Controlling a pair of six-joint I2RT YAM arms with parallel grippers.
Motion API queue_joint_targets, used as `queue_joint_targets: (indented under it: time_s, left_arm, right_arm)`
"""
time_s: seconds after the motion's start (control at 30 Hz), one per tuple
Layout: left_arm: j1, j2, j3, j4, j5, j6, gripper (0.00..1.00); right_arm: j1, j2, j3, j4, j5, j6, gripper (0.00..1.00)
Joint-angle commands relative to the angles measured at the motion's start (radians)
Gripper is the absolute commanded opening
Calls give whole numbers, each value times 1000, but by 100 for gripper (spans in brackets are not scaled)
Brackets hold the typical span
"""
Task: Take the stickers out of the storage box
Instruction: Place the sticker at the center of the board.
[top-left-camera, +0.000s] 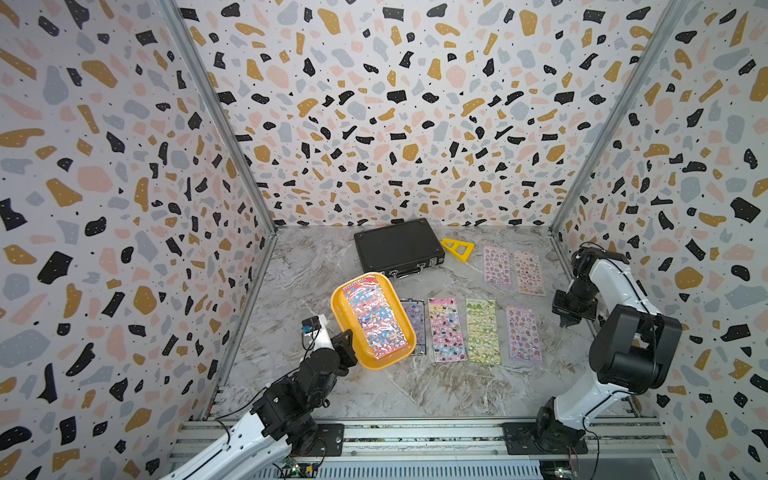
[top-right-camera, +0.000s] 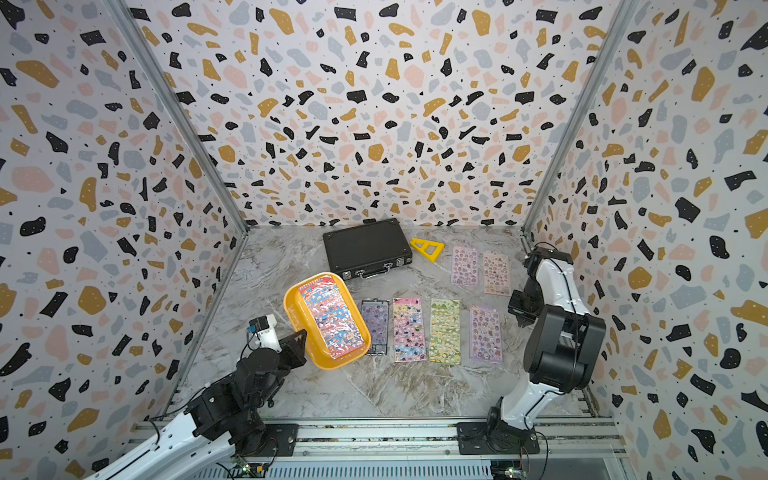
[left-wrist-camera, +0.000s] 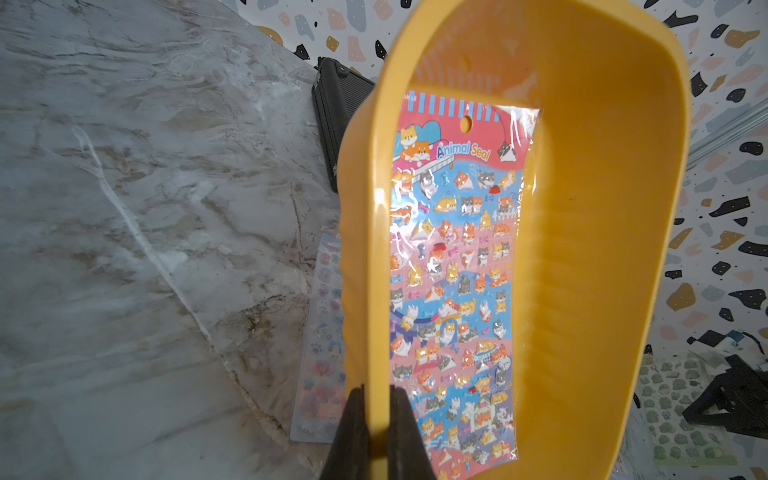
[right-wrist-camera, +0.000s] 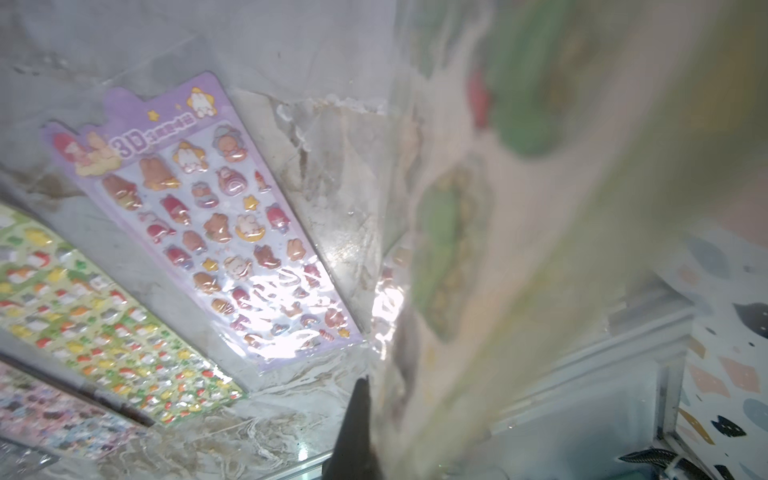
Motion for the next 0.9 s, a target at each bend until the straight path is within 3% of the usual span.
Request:
queue_joint_targets:
  time_s: [0.0,0.23,0.47,0.6,0.67,0.87]
  left_arm:
    - [-8,-3,13,74,-6,0,0]
    - [-6,30,9,106,-9,6,0]
    - [-8,68,22,95,-20,5,0]
    - [-7,71,35,85,-20,6,0]
    - [-8,69,34,85,-19,7,0]
    - [-8,71,34,86,-12,6,0]
  right_arm:
    - [3,-68,-13,-8,-65,-16,0]
    - [6,-9,-34,-4,-172,-32,0]
    - [6,93,-28,-27,-99,-28,0]
    - [2,106,-30,-37,-24,-21,5]
    - [0,104,-31,-43,36,-14,14]
    - [-3,91,-39,-44,74,-6,25]
